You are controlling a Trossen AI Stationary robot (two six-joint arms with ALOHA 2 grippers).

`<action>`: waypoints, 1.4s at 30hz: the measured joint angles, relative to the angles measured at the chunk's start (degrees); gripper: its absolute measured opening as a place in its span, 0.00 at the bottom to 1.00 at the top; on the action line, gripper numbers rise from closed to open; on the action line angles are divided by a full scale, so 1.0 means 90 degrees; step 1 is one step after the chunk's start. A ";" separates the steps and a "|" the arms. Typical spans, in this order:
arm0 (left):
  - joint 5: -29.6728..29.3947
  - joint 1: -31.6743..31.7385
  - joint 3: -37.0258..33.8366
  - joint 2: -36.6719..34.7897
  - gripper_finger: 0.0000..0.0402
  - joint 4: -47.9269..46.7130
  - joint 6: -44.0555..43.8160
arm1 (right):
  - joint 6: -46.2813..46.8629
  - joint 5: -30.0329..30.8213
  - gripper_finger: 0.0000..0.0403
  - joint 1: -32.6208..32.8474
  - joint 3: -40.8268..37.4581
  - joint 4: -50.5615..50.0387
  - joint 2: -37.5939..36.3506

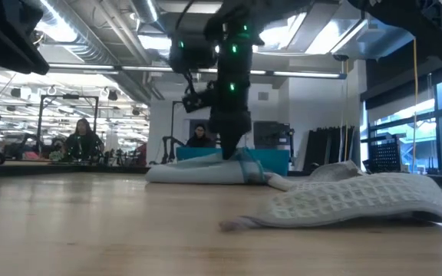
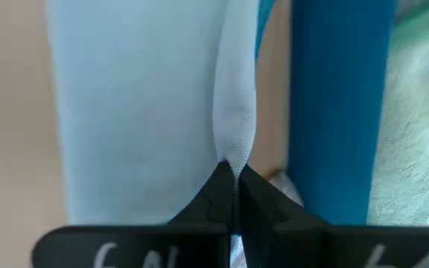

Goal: Fold microfiber towels
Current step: Fold the light blue towel, then put the folded light blue towel into the blue bin

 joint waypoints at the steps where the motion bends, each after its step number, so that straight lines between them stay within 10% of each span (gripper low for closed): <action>1: 0.0000 0.0000 0.0000 0.0000 0.21 0.0007 -0.0007 | 0.0014 0.0075 0.03 -0.0022 -0.0096 0.0024 -0.0001; 18: -0.0205 0.0000 -0.0005 0.0000 0.21 0.0060 -0.0017 | 0.0151 0.1041 0.04 -0.0243 -0.1355 0.0646 -0.0438; 24: -0.0214 -0.0002 -0.0005 -0.0001 0.21 0.0084 -0.0060 | 0.0369 0.0653 0.22 -0.0422 -0.1480 0.0520 -0.0423; 32: -0.0221 -0.0001 -0.0006 -0.0002 0.21 0.0082 -0.0073 | 0.0348 0.2137 0.49 -0.0056 -0.1252 -0.0045 -0.0970; 42: -0.1099 0.0583 -0.0586 -0.0001 0.21 0.0462 0.0948 | -0.0181 0.0342 0.57 0.0784 -0.1635 0.0262 -0.1584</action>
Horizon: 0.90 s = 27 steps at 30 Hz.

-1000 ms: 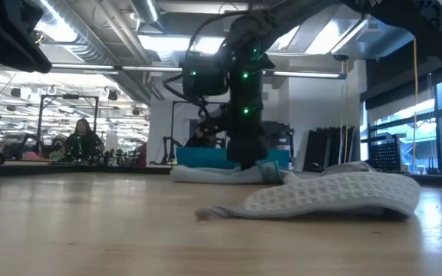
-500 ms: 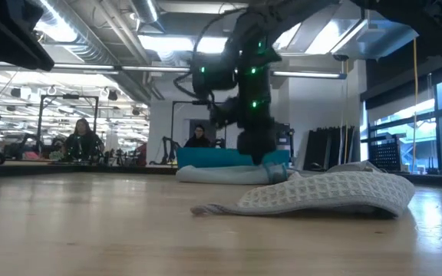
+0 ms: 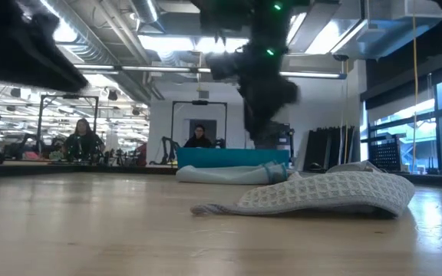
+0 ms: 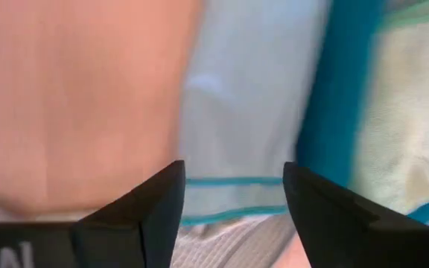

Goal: Fold microfiber towels
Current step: Put the folded light blue towel into the blue bin

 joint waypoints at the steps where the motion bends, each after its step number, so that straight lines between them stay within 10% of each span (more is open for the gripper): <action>1: -0.0001 0.0202 -0.0147 0.0001 0.21 0.0261 0.0412 | -0.0080 0.0038 0.57 0.0103 -0.0196 0.0056 0.0002; 8: 0.1225 0.2007 -0.0473 0.0001 0.21 0.2916 0.4377 | -0.0232 0.1015 0.56 0.0772 -0.1391 0.0858 0.0012; 15: 0.4204 0.4100 -0.0473 0.0114 0.21 0.3301 0.5937 | -0.0402 0.1011 0.50 0.0766 -0.2217 0.1654 0.0012; 27: 0.4773 0.4945 -0.0455 0.1592 0.31 0.5308 0.8775 | -0.0931 0.0984 0.46 0.0451 -0.2931 0.3242 -0.0316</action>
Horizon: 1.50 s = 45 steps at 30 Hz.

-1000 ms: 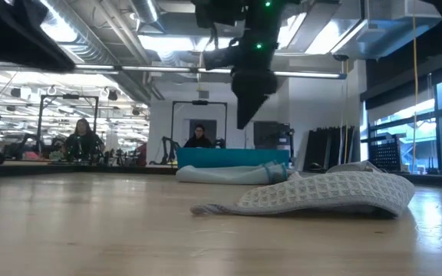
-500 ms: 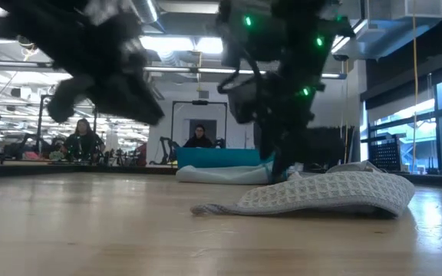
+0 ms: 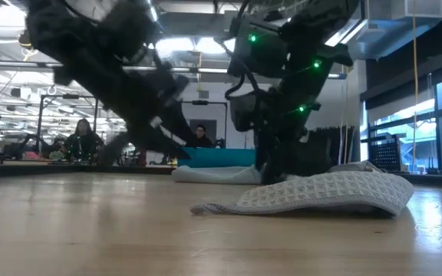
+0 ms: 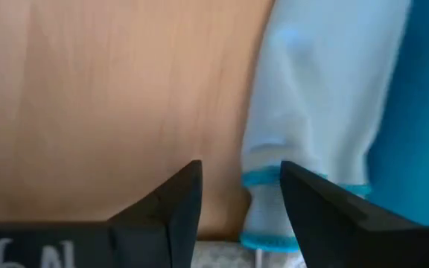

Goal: Fold microfiber towels
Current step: Put the folded light blue towel into the blue bin

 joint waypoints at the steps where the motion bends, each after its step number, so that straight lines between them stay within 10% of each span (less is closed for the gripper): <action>1: -0.0153 0.0094 0.0050 0.0178 0.32 0.0031 0.0046 | -0.0112 0.0002 0.46 -0.0030 -0.0030 0.0102 -0.0052; 37: 0.0002 0.1277 0.0934 0.1032 0.36 -0.1059 -0.0390 | -0.0631 -0.0161 0.46 -0.0761 -0.0661 0.1158 -0.0206; 45: -0.0002 0.1323 0.0929 0.1034 0.25 -0.1062 -0.0742 | -0.0637 -0.0213 0.39 -0.0689 -0.0878 0.1648 -0.0206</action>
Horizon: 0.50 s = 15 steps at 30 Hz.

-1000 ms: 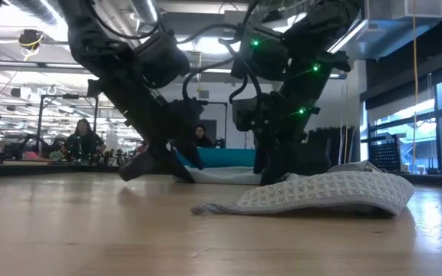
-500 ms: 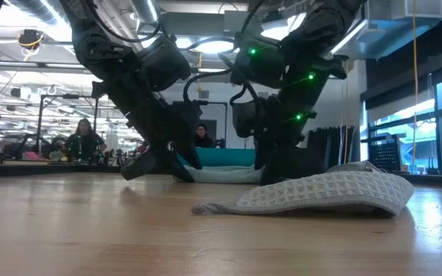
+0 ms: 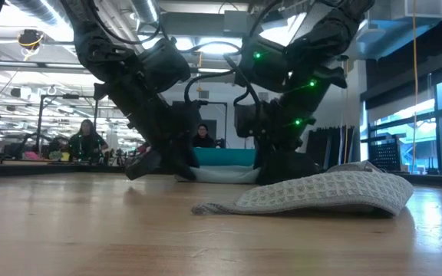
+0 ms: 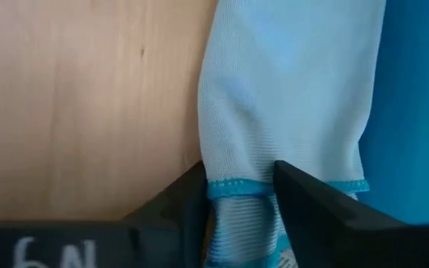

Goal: Fold microfiber towels
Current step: Put the folded light blue towel into the blue bin

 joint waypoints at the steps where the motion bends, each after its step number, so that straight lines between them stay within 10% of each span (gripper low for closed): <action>1: 0.0039 0.0000 0.0000 0.0000 0.22 0.0000 -0.0031 | -0.0002 -0.0008 0.36 0.0009 -0.0004 0.0000 0.0004; 8: -0.0016 -0.0099 0.0000 0.0000 0.02 -0.0110 -0.0146 | -0.0085 -0.0150 0.06 0.0097 -0.0005 -0.0122 0.0017; 15: -0.0553 -0.0558 0.0000 -0.0002 0.01 -0.0084 -0.0377 | -0.0077 0.0231 0.07 0.0513 -0.0017 -0.0410 -0.0063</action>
